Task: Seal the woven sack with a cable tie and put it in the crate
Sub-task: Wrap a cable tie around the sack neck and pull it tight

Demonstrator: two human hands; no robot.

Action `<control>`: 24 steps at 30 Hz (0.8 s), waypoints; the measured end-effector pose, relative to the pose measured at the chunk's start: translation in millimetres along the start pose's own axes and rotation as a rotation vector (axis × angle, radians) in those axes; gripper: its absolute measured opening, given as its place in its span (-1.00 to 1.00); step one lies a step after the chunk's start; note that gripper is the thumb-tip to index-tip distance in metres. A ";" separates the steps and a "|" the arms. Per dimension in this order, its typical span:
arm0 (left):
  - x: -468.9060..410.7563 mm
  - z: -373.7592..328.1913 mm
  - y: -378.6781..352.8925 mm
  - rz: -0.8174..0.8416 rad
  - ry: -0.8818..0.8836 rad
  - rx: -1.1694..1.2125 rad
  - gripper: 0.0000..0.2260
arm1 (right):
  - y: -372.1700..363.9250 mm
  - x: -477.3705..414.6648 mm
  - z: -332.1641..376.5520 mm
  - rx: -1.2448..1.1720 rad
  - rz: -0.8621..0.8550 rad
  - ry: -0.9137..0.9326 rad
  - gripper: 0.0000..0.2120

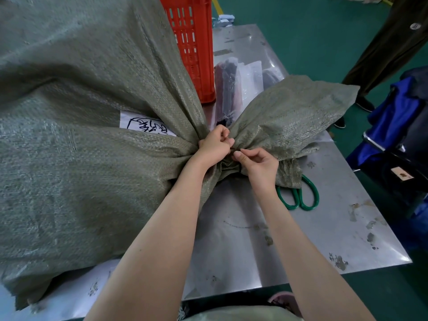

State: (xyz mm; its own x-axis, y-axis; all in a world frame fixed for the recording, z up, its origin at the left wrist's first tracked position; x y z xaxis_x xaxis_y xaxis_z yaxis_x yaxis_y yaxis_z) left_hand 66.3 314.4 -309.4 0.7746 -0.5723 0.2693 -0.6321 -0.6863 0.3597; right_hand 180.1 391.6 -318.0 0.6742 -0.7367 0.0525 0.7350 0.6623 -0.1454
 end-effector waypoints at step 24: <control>-3.7 0.6 -0.6 -0.034 -0.007 -0.037 -0.74 | -3.3 0.4 -7.6 0.145 -0.082 0.051 -0.87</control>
State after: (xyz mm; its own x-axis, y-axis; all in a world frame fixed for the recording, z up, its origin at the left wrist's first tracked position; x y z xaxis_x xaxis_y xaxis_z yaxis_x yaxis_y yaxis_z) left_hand 63.8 316.7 -311.2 0.7953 -0.5523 0.2499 -0.6042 -0.6884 0.4014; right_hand 177.4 388.1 -325.0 0.6096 -0.7927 0.0072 0.7927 0.6096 0.0015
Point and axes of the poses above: each hand's wrist, its own x-axis away from the middle knuckle, its own y-axis out of the back of the hand, z = x × y, the point moved 9 cm from there along -x, towards the middle knuckle, and after that the axes turned 6 degrees about x, right-handed, at the moved point
